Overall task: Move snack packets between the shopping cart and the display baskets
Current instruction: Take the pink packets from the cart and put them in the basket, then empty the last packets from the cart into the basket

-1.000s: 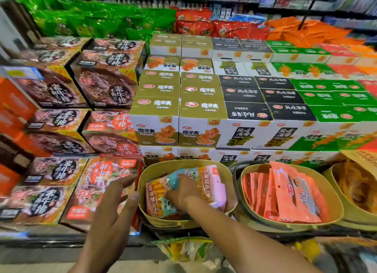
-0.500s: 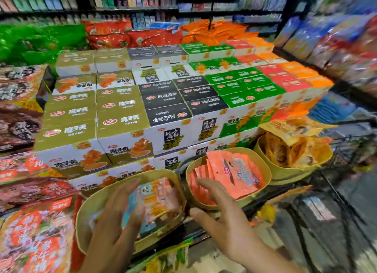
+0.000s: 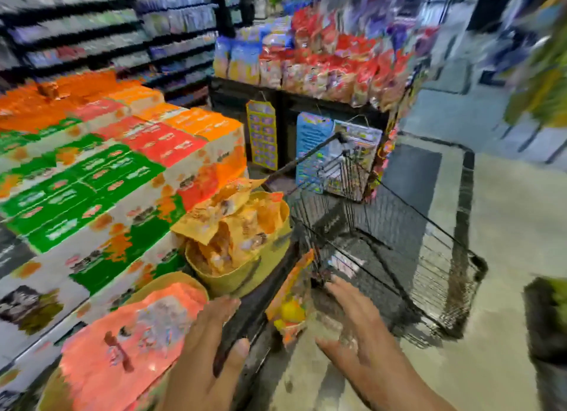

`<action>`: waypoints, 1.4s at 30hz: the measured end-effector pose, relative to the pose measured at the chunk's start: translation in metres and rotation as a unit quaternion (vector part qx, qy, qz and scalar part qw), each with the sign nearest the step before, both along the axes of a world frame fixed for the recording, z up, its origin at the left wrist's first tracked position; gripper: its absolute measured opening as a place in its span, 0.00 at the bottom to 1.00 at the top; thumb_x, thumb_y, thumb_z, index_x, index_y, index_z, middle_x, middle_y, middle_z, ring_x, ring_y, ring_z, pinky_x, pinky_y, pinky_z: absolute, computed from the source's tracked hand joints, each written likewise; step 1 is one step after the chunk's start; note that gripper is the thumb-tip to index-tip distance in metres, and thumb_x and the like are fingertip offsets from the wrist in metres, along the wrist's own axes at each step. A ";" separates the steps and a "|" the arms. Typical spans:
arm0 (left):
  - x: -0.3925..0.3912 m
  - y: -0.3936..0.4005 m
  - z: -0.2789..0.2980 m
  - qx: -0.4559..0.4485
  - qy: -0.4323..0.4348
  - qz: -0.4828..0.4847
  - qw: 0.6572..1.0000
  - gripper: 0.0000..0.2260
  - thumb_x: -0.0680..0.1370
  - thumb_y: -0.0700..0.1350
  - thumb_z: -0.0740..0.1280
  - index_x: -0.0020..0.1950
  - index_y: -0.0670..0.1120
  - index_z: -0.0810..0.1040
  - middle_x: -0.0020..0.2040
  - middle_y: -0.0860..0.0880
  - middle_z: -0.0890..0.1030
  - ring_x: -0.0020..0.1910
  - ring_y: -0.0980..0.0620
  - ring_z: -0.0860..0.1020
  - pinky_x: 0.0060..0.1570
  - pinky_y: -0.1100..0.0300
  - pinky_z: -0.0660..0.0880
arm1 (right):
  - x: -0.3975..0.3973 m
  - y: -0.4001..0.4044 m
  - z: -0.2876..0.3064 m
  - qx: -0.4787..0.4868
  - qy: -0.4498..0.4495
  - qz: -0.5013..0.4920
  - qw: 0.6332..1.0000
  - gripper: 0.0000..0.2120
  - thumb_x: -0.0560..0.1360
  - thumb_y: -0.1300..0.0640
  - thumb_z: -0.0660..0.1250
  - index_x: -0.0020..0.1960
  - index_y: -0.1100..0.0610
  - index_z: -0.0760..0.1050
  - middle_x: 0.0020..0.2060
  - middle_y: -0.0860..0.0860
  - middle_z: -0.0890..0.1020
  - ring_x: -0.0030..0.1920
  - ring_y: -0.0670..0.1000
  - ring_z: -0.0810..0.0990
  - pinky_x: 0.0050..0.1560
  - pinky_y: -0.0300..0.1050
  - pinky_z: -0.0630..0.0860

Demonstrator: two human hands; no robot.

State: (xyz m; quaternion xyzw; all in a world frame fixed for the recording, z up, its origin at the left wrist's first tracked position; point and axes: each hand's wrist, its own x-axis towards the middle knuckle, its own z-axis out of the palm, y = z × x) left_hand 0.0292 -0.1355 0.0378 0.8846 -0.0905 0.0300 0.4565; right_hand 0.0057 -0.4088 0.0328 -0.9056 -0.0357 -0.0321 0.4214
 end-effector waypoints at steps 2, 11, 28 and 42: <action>0.025 -0.052 -0.005 0.048 -0.019 -0.042 0.998 0.22 0.77 0.67 0.60 0.70 0.66 0.72 0.72 0.68 0.69 0.73 0.71 0.64 0.72 0.70 0.61 | 0.007 -0.045 -0.006 -0.006 -0.007 -0.032 0.999 0.37 0.76 0.25 0.59 0.79 0.42 0.59 0.80 0.38 0.58 0.79 0.34 0.55 0.76 0.29 0.53; 0.134 -0.225 -0.063 0.108 0.076 -0.187 0.973 0.25 0.77 0.57 0.64 0.74 0.53 0.72 0.74 0.52 0.71 0.75 0.52 0.68 0.72 0.72 0.59 | 0.031 -0.209 -0.060 -0.047 0.098 -0.130 0.986 0.39 0.77 0.28 0.57 0.84 0.38 0.51 0.82 0.32 0.49 0.81 0.34 0.46 0.79 0.36 0.49; 0.423 -0.461 -0.267 0.270 0.188 -0.293 0.898 0.17 0.83 0.51 0.65 0.69 0.44 0.77 0.64 0.42 0.79 0.64 0.42 0.77 0.64 0.51 0.72 | 0.183 -0.287 -0.300 -0.136 0.277 -0.127 0.943 0.33 0.83 0.34 0.47 0.84 0.47 0.55 0.84 0.50 0.59 0.83 0.56 0.58 0.83 0.60 0.55; 0.527 -0.521 -0.512 0.464 0.276 -0.386 0.748 0.20 0.80 0.45 0.65 0.72 0.44 0.73 0.68 0.40 0.76 0.66 0.40 0.76 0.61 0.52 0.75 | 0.212 -0.280 -0.385 -0.189 0.219 -0.081 0.954 0.28 0.86 0.42 0.46 0.71 0.49 0.80 0.67 0.49 0.83 0.64 0.53 0.84 0.65 0.55 0.68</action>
